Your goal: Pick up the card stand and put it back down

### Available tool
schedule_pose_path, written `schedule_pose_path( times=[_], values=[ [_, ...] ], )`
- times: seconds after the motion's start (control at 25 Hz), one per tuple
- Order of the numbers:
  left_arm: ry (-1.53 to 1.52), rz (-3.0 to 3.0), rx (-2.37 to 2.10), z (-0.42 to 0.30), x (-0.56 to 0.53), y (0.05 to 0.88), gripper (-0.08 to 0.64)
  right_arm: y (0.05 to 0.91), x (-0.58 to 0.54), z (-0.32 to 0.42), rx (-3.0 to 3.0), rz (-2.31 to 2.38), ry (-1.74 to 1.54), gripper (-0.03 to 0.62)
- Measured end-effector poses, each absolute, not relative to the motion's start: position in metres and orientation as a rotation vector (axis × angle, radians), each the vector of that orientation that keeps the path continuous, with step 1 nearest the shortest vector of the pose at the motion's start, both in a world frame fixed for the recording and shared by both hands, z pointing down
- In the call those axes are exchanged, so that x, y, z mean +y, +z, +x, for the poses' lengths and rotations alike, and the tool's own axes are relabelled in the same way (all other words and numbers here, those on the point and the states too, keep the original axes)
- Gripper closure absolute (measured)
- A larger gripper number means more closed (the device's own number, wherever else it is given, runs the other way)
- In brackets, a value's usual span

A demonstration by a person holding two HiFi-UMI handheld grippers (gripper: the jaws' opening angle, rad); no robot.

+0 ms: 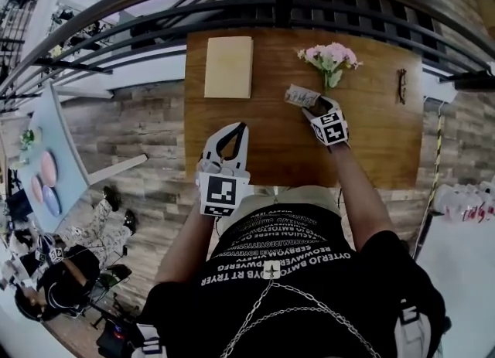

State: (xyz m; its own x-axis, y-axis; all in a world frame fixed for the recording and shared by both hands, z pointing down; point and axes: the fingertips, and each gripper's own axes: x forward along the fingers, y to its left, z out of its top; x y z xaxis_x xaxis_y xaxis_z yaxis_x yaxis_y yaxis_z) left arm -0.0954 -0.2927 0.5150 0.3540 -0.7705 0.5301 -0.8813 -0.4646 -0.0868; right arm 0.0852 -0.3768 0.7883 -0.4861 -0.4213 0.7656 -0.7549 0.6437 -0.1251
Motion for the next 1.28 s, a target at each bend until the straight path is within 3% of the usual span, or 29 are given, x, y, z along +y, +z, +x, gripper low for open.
schedule_pose_path(
  times=[0.4,0.48,0.72,1.28],
  values=[
    [0.634,2.451,-1.533,-0.094,-0.265,0.473,0.532,0.709,-0.343,0.129,-2.167,1.099,0.544,0.301],
    [0.603,2.454,-1.557,-0.095,-0.262,0.465,0.532,0.686,-0.338,0.134,-2.205,1.135,0.501,0.338],
    [0.560,2.532,-1.589,-0.114,-0.248,0.435,0.532,0.611,-0.308,0.128,-2.264,1.273,0.389,0.563],
    [0.380,2.585,-1.556,-0.138,-0.220,0.395,0.534,0.431,-0.244,0.118,-2.464,1.458,0.161,0.578]
  ],
)
